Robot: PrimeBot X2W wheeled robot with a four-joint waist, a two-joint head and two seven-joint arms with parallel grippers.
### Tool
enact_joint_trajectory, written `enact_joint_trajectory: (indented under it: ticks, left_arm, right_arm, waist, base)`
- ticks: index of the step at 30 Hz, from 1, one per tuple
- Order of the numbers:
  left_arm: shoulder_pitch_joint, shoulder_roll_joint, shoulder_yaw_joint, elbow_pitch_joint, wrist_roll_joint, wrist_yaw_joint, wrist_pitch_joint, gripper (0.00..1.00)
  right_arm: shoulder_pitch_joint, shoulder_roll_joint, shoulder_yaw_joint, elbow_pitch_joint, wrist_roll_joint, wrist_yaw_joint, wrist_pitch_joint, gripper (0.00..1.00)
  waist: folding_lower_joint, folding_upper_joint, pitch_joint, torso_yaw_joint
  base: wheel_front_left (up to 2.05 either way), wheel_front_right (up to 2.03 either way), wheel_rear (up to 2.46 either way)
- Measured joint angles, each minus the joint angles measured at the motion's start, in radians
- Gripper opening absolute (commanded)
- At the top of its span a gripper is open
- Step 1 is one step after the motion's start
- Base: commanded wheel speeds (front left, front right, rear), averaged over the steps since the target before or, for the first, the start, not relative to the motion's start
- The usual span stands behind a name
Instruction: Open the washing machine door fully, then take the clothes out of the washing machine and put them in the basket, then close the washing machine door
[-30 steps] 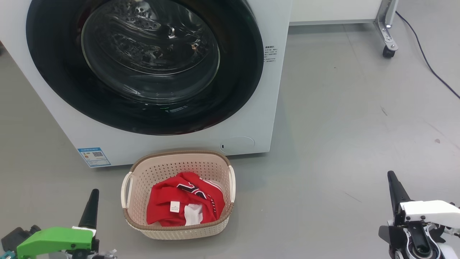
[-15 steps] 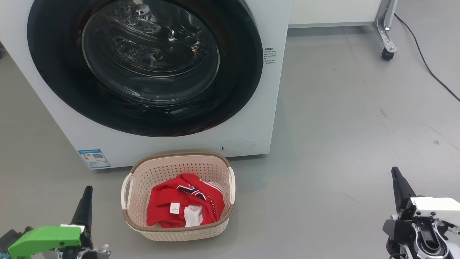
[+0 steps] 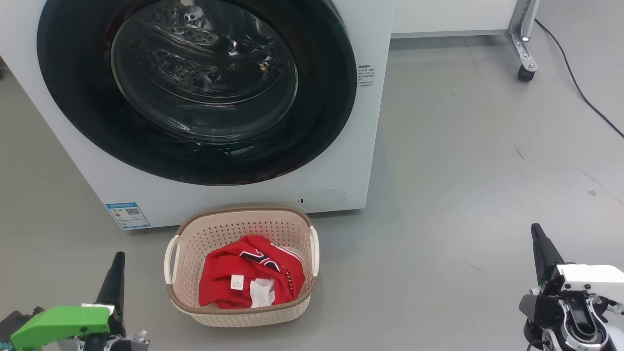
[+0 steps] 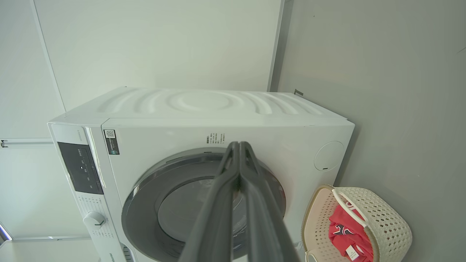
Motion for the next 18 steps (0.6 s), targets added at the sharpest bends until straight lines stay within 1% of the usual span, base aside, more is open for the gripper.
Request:
enact_joint_trajectory:
  ticks: [4,18]
  left_arm:
    - [0.000,0.000,0.001,0.002,0.000,-0.007,0.002,0.00]
    - [-0.001,0.000,0.002,0.007,0.000,-0.007,0.005,0.00]
  right_arm:
    - [0.000,0.000,0.000,0.003,0.000,0.000,0.000,0.00]
    - [-0.001,0.000,-0.001,0.005,0.000,0.000,0.000,0.00]
  waist:
    - [0.0000,0.0000,0.000,0.000]
    - [0.0000,0.0000,0.000,0.000]
  base:
    - [0.00,0.00,0.00]
    - [0.00,0.00,0.00]
